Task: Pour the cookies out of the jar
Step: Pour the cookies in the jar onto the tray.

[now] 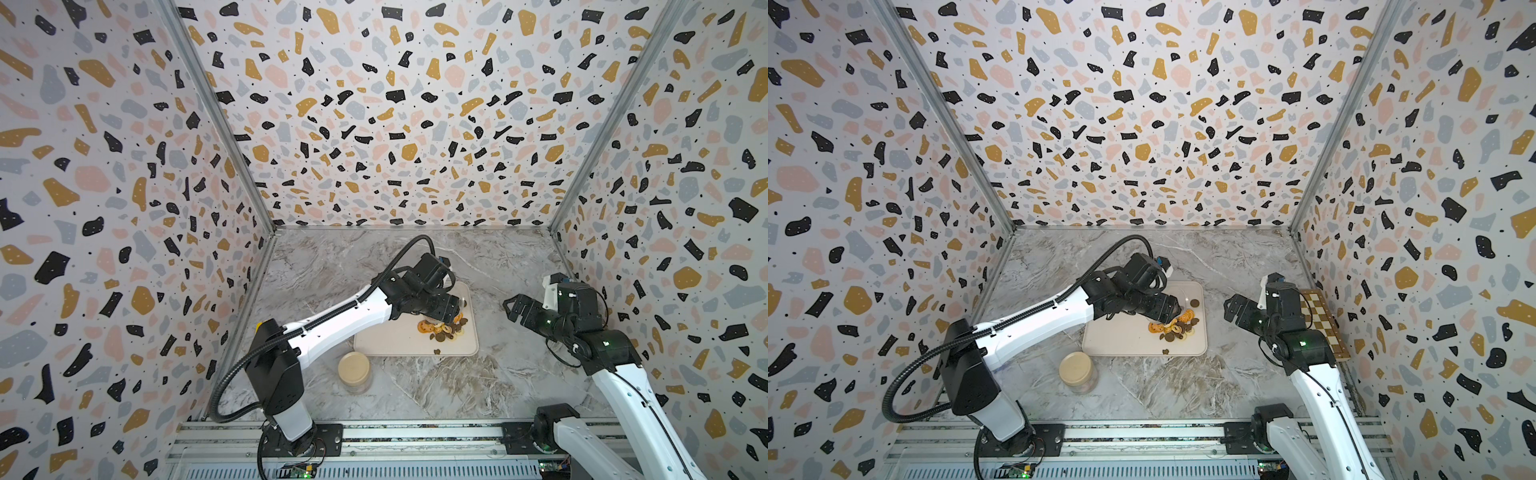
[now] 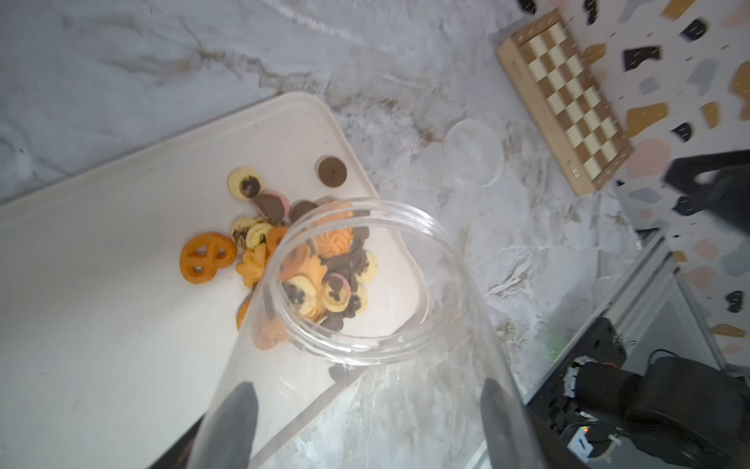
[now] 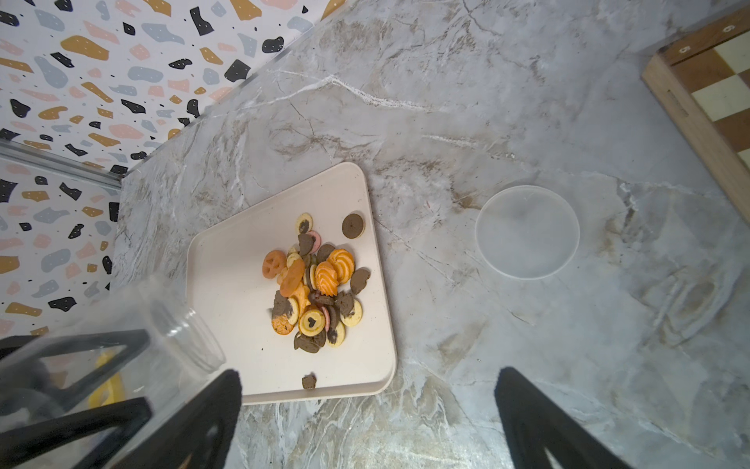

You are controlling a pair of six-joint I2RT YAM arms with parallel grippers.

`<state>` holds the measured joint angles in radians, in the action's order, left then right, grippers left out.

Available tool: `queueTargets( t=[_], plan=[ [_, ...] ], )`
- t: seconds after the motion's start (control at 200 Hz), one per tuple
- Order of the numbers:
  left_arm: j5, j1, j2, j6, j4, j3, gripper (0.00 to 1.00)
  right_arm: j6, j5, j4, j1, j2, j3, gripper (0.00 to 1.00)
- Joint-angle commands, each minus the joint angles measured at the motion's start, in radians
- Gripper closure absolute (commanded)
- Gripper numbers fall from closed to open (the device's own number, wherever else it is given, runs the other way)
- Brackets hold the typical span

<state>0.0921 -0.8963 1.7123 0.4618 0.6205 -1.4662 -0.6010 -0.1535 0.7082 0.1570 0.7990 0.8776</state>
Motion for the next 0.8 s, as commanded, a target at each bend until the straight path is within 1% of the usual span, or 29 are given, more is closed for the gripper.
queueTargets(
  t=[0.0, 0.04, 0.085, 0.26, 0.38, 0.44, 0.506, 0.566, 0.631, 0.706, 0.796],
  plan=[
    [0.006, 0.009, 0.106, 0.005, 0.038, 0.043, 1.00, 0.004, -0.002, 0.022, -0.004, -0.004, 0.054, 0.01],
    [0.026, 0.007, 0.115, 0.009, 0.029, 0.043, 1.00, 0.004, 0.001, 0.027, -0.004, -0.004, 0.060, 0.00],
    [0.037, 0.004, 0.095, 0.022, -0.007, 0.058, 1.00, 0.007, 0.005, 0.034, -0.004, -0.006, 0.063, 0.00],
    [0.014, 0.003, 0.001, 0.019, -0.023, 0.020, 1.00, 0.009, -0.009, 0.033, -0.005, -0.005, 0.068, 0.00],
    [-0.011, 0.003, -0.066, 0.012, -0.024, -0.003, 1.00, 0.011, -0.032, 0.032, -0.004, 0.002, 0.106, 0.00],
    [-0.016, 0.004, -0.105, 0.013, -0.038, -0.002, 1.00, 0.012, -0.056, 0.033, -0.004, 0.004, 0.135, 0.00],
    [0.004, 0.005, -0.156, 0.013, -0.083, 0.018, 1.00, 0.011, -0.114, 0.025, -0.004, 0.012, 0.169, 0.00],
    [0.039, 0.008, -0.220, 0.024, -0.180, 0.071, 1.00, 0.005, -0.189, 0.010, -0.004, 0.025, 0.202, 0.00],
    [0.093, 0.014, -0.291, 0.052, -0.323, 0.158, 1.00, -0.010, -0.279, -0.018, -0.004, 0.043, 0.237, 0.00],
    [0.149, 0.021, -0.374, 0.094, -0.537, 0.273, 1.00, -0.033, -0.407, -0.064, -0.004, 0.072, 0.267, 0.01],
    [0.222, 0.031, -0.457, 0.157, -0.819, 0.424, 1.00, -0.099, -0.538, -0.140, -0.004, 0.092, 0.284, 0.01]
  ],
)
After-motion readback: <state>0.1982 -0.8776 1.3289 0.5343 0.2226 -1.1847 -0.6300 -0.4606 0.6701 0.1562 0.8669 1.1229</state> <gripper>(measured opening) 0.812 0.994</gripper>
